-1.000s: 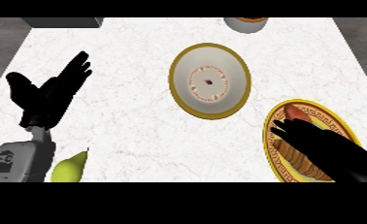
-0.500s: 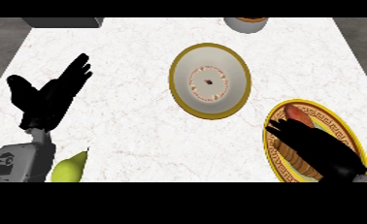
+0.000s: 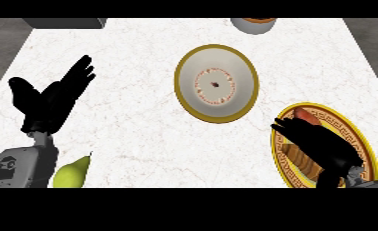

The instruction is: Pick the croissant from the plate and place it in the bowl

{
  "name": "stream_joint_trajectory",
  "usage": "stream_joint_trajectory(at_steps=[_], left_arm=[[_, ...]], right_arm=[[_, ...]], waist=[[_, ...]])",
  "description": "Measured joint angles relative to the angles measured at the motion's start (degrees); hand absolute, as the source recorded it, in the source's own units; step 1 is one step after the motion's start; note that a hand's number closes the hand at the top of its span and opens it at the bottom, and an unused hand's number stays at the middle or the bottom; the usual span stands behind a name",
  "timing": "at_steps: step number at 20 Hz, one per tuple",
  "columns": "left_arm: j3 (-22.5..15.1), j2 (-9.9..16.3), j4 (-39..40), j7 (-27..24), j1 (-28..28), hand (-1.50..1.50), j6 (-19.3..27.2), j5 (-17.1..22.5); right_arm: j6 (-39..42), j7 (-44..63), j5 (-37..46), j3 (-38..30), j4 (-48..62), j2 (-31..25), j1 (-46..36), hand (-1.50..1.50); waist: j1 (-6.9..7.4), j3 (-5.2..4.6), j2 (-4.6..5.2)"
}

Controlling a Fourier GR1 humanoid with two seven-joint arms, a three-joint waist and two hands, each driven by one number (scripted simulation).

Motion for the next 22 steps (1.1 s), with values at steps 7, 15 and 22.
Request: stream_joint_trajectory(at_steps=[7, 15, 22], left_arm=[[0.2, -0.5, -1.0, 1.0, -0.1, 0.0, -0.1, -0.4], [1.1, -0.2, -1.5, 2.2, -0.8, 0.0, -0.8, -0.2], [1.3, -0.7, -2.4, 2.0, 0.0, 0.0, -1.0, -0.7]], right_arm=[[-3.5, -4.5, 2.5, -0.7, 5.4, 1.8, -2.9, 1.5], [-7.2, -8.8, 4.0, -2.1, 6.5, 3.0, -3.0, 1.5], [-8.5, -11.9, 4.9, -3.3, 5.5, 3.7, -2.3, 1.5]], waist=[[0.06, -0.3, -0.25], [-0.06, -0.45, -0.34], [-0.09, -0.38, -0.3]])
